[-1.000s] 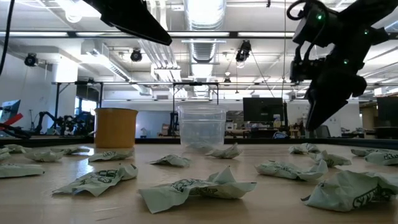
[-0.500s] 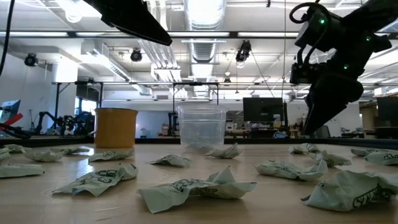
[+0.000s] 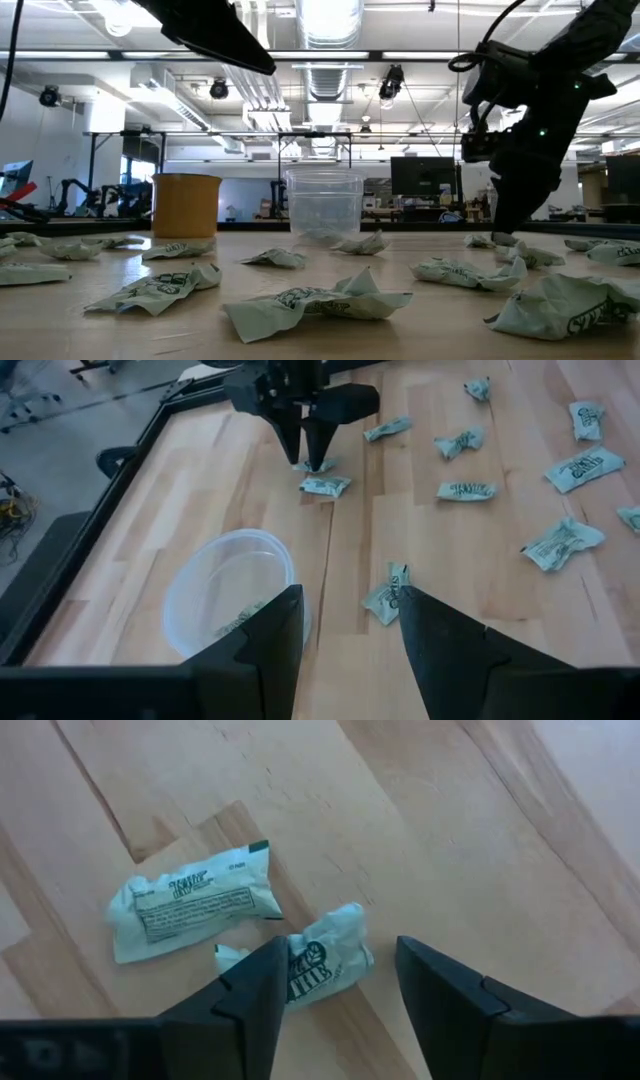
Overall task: Pick and place Stevia / Truvia into bins
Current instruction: Put the stevia packet into the transparent container
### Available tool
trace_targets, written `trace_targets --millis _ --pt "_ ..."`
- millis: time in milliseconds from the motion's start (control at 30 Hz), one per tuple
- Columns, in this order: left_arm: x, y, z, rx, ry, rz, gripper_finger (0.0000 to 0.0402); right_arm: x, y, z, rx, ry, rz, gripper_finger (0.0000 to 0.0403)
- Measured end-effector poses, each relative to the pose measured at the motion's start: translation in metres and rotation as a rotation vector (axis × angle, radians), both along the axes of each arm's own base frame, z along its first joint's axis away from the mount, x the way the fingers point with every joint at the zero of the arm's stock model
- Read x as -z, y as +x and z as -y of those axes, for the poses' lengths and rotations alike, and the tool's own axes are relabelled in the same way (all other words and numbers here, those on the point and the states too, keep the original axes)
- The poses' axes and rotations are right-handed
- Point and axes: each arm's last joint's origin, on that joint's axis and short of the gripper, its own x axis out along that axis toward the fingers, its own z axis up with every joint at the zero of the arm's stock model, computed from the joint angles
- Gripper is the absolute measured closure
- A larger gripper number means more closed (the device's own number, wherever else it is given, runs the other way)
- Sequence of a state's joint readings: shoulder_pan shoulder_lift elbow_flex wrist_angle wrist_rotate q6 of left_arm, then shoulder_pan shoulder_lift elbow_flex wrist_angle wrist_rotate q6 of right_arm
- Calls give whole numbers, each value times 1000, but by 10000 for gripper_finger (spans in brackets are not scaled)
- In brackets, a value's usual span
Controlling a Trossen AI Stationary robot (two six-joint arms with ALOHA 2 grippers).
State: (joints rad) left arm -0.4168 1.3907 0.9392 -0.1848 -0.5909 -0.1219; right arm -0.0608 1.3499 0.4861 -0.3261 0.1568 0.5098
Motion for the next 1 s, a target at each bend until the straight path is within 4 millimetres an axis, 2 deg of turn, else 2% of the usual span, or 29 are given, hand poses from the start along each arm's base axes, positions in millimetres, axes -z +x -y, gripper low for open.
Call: trace_targets --millis 267,567,833,1000 --pt "2 -1 1 3 1 -8 252 -3 -2 -1 -14 4 9 263" --pt "4 -2 1 3 5 -16 252 -6 -1 -1 -118 -20 7 382" --pt "6 -3 0 3 16 -42 252 -25 15 0 -169 -58 72 392" --pt "11 -7 -2 0 37 -96 252 -43 24 3 -160 -153 126 392"
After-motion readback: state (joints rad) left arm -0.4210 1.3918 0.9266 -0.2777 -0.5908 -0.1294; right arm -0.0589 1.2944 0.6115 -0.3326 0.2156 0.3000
